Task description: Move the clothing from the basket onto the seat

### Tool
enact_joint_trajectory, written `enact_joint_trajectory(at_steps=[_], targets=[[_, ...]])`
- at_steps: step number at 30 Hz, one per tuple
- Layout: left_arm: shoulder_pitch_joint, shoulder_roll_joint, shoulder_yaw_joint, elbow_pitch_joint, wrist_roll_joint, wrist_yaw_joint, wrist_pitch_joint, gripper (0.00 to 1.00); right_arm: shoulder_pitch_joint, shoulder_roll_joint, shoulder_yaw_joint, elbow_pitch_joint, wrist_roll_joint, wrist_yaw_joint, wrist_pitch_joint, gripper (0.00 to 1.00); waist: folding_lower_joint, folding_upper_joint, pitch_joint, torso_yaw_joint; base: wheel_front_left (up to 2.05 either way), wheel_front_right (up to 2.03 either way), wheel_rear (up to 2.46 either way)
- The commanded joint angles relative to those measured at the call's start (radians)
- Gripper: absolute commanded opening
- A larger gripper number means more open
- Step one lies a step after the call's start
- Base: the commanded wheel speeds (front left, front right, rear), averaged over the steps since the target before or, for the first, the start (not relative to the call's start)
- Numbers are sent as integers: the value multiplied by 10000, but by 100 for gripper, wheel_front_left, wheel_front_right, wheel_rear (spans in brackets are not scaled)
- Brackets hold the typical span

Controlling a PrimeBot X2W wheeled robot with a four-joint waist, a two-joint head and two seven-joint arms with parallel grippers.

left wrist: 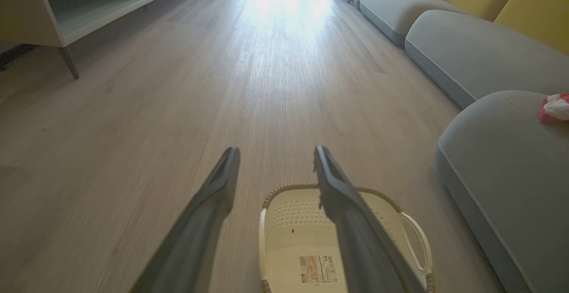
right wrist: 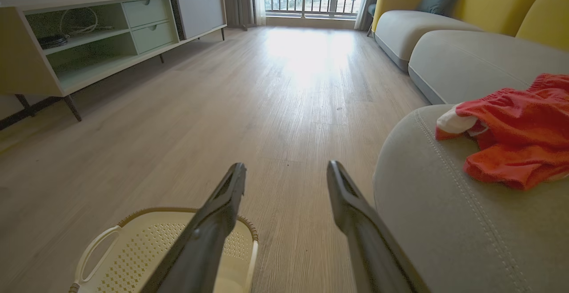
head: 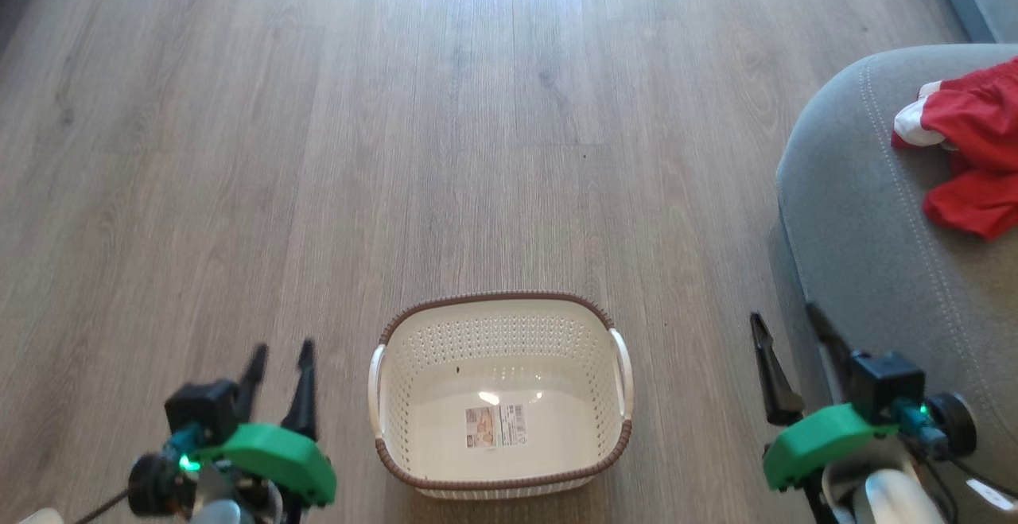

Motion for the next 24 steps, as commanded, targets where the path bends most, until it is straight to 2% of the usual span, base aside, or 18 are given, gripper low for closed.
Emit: enact_joint_trajectory(at_steps=[1,5,24], targets=[[0,-6,-12,107,-5,6,24,0,-2,2,9,119,11,0,4,0,1,0,-7,1,0,0,0],[98,-22,34,404,-212,-10,147,0,16,4,-37,471,256,0,101,0,1,0,-15,-3,0,0,0],[60,-15,254,67,-2289,-158,670,0,-49,7,-152,239,2663,-1,637,0,1,0,-21,-43,0,0,0]])
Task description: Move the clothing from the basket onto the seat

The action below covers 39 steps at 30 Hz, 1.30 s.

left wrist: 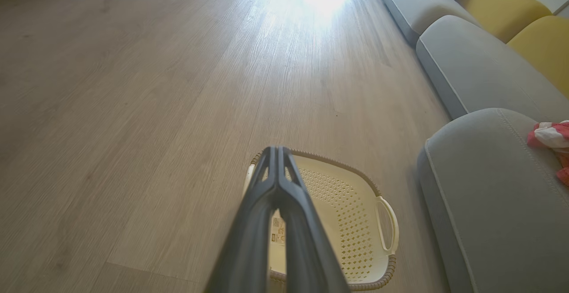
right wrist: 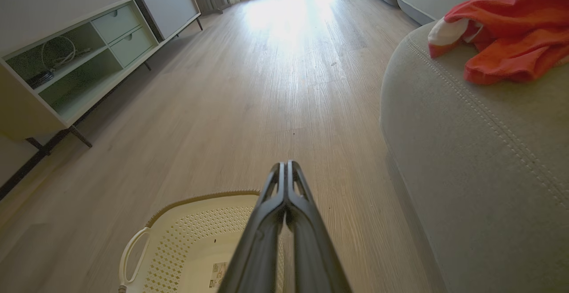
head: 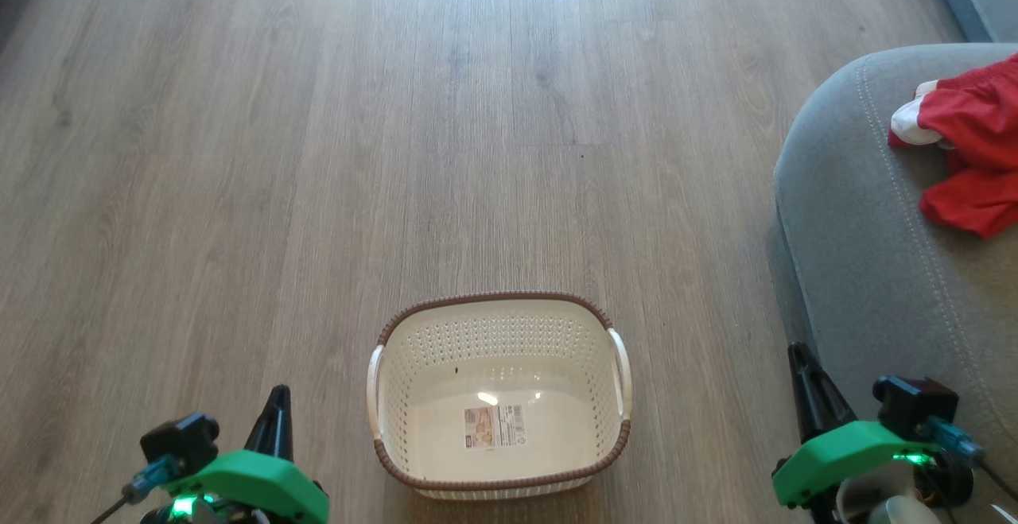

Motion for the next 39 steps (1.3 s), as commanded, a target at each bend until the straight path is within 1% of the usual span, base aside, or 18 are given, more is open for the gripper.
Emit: enact_joint_trajectory(at_steps=[1,39], targets=[[-474,41,143,-364,-234,-87,36,0,-422,-5,-44,-384,281,-1,35,0,1,0,0,-2,0,0,0],[-617,55,634,-950,-4237,-375,1098,0,-624,1,-327,-753,4923,-2,1120,0,1,0,-12,-79,0,0,0]])
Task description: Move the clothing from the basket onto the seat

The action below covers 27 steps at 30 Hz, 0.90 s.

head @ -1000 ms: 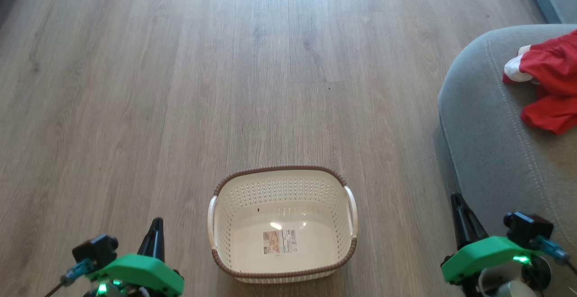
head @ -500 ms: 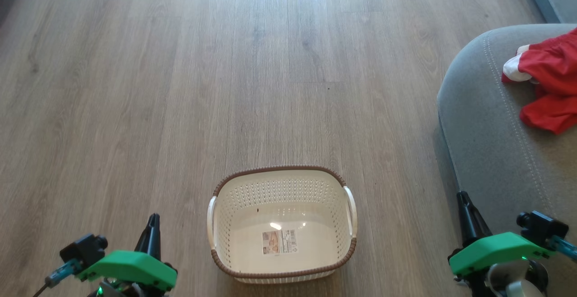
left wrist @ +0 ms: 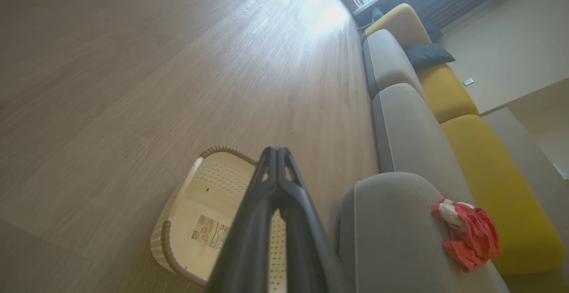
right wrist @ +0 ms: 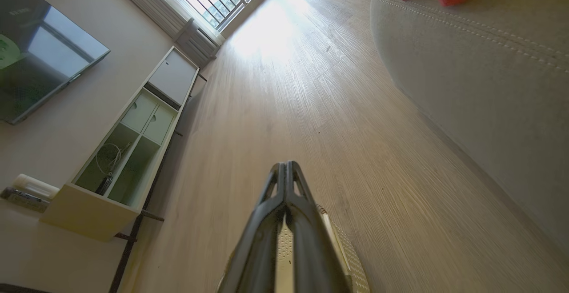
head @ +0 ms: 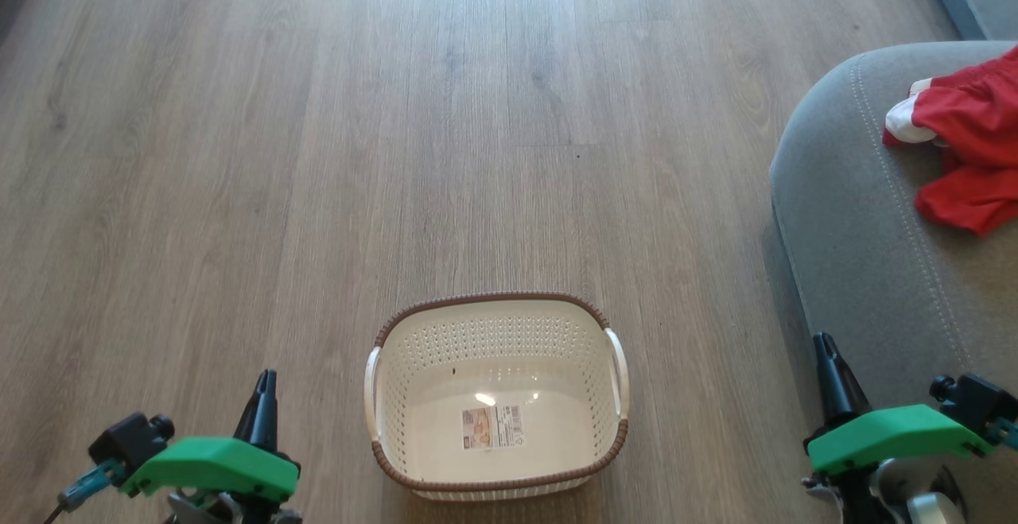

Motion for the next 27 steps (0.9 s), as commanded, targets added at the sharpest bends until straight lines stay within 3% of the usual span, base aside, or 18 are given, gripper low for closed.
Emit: enact_joint_trajectory(at_steps=[1,27], targets=[[-556,57,250,-392,-269,-114,67,0,-573,-12,24,-379,298,0,87,0,0,0,0,-2,0,0,0],[-659,67,598,-802,-3085,-317,817,0,-717,-8,-177,-636,3563,-1,851,0,0,0,-9,-56,0,0,0]])
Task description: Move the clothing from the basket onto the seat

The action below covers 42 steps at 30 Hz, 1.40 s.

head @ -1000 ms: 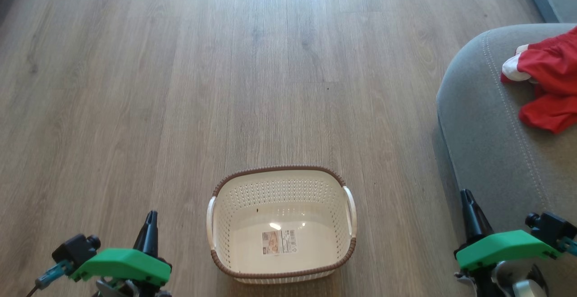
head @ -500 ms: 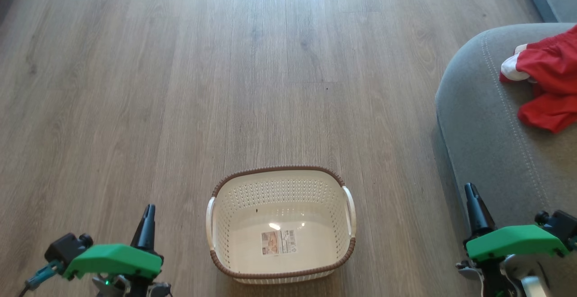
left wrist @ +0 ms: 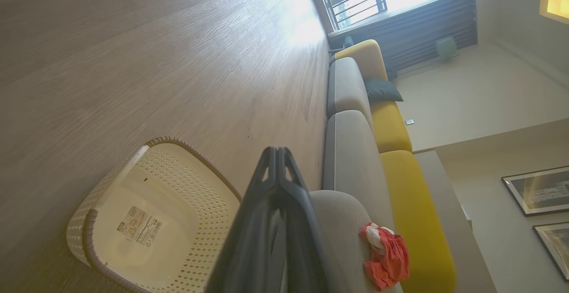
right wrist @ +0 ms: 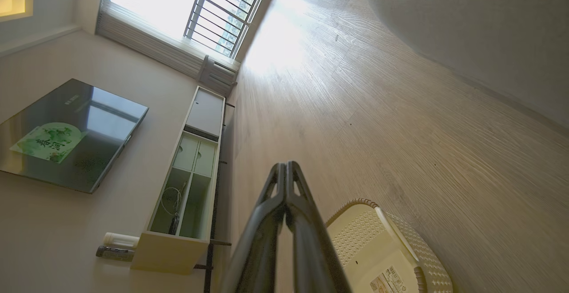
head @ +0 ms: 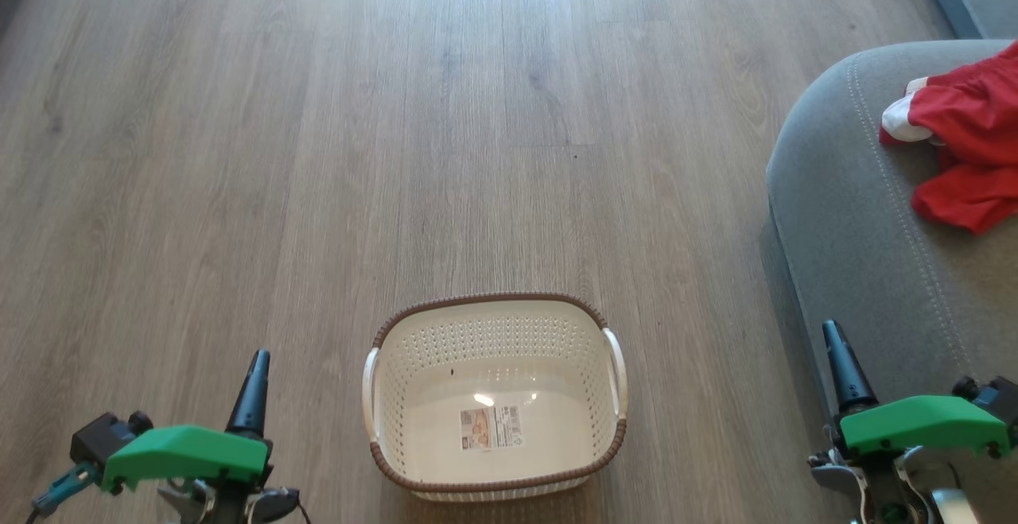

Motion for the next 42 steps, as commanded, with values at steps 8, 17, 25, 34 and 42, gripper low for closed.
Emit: enact_joint_trajectory(at_steps=[8,17,25,34,42], targets=[[-566,72,402,-494,-1136,-170,329,0,-595,-25,12,-485,1329,-1,298,0,0,0,-3,-19,0,0,0],[-602,75,522,-635,-2111,-240,588,0,-645,-23,-57,-574,2459,-1,562,0,0,0,-6,-38,0,0,0],[-633,78,629,-761,-2977,-302,819,0,-689,-22,-119,-653,3463,-1,798,0,0,0,-8,-54,0,0,0],[-669,81,749,-903,-3952,-372,1078,0,-739,-21,-189,-742,4593,-2,1062,0,0,0,-11,-73,0,0,0],[-688,83,814,-980,-4480,-410,1218,0,-767,-20,-226,-790,5206,-2,1206,0,0,0,-12,-83,0,0,0]])
